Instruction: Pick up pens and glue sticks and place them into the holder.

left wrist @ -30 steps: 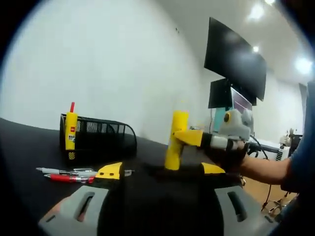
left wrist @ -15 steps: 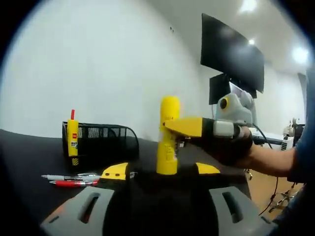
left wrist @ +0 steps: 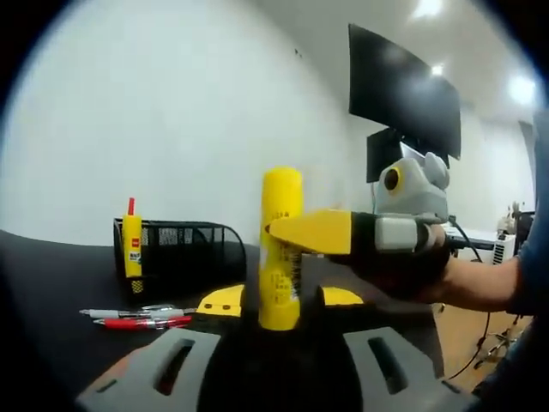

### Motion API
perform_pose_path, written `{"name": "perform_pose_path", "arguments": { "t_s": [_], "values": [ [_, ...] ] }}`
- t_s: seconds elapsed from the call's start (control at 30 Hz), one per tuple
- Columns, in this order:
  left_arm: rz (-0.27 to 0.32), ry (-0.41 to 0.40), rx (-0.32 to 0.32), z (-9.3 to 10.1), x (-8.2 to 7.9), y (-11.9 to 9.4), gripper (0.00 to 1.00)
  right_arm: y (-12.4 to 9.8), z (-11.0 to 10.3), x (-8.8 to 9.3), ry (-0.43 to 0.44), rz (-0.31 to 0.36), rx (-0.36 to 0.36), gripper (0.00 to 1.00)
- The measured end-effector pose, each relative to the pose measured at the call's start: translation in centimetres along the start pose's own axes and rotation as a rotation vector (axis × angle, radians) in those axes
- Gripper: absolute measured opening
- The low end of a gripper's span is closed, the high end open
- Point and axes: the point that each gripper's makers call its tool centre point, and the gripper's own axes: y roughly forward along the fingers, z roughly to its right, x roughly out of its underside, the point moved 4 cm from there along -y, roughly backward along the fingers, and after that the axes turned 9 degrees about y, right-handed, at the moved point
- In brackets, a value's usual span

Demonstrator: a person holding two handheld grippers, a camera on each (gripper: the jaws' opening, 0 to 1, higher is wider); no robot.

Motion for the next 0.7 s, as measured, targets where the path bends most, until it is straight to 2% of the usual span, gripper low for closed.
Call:
{"name": "perform_pose_path", "arguments": {
  "t_s": [0.13,0.17,0.2,0.5,0.7],
  "values": [
    [-0.006,0.000,-0.001,0.0,0.1,0.0,0.25,0.0,-0.3,0.2,0.003,-0.004,-0.010,0.17],
    [-0.009,0.003,-0.002,0.0,0.1,-0.1,0.23,0.0,-0.5,0.2,0.001,-0.004,-0.013,0.17],
    [-0.011,0.006,-0.008,-0.1,0.1,-0.1,0.17,0.0,-0.6,0.2,0.001,-0.005,-0.015,0.17],
    [-0.009,0.031,-0.024,-0.1,-0.1,-0.4,0.16,-0.1,-1.2,0.2,-0.018,-0.013,-0.038,0.18],
    [-0.027,0.046,-0.015,0.1,0.1,-0.3,0.16,-0.4,-1.0,-1.7,0.024,0.043,-0.046,0.18]
  ]
}}
